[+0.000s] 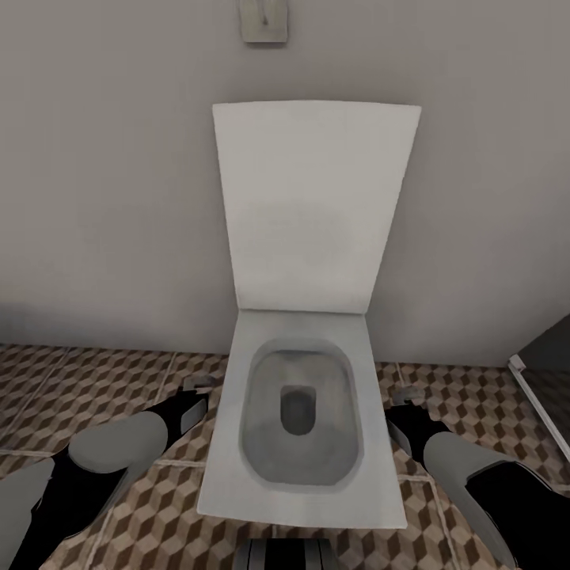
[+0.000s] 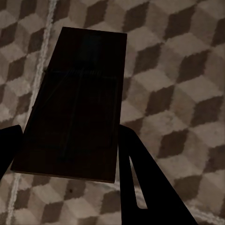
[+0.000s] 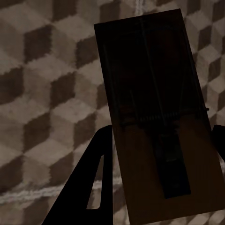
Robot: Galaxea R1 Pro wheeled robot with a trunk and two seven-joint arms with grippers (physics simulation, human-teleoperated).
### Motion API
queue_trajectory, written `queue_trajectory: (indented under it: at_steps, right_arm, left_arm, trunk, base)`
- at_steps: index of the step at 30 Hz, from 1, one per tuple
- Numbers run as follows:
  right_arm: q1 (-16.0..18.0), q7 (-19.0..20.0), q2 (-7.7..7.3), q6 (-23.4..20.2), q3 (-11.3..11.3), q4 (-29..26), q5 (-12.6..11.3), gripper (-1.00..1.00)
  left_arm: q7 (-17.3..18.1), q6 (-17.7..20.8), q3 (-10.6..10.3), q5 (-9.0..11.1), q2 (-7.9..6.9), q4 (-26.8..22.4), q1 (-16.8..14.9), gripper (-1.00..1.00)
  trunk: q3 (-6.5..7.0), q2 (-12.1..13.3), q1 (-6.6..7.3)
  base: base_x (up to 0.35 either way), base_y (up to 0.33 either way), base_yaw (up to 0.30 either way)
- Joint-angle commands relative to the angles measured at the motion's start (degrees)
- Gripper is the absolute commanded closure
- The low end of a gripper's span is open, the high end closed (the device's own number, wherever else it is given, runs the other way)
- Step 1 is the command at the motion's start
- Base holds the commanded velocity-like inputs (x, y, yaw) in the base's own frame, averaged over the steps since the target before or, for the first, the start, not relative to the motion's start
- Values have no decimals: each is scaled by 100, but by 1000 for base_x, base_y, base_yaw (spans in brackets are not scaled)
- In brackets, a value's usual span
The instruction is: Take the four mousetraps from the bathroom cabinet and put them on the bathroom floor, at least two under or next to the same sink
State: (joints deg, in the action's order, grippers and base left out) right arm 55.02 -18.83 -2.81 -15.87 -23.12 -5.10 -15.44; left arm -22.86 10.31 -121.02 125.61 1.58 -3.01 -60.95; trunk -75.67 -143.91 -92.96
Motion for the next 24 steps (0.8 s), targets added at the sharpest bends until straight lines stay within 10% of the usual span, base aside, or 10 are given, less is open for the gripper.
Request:
queue_trajectory:
  at_steps: [1,24]
  right_arm:
    - [0,2,0,5,0,0,-11,100]
    - [0,6,0,5,3,0,-11,100]
  left_arm:
    - [9,6,-2,-12,0,-1,1,100]
    - [9,6,-1,-19,0,-10,0,100]
  trunk:
    - [0,0,0]
    - [11,0,0]
  base:
    - [0,0,1]
    - [0,0,-55]
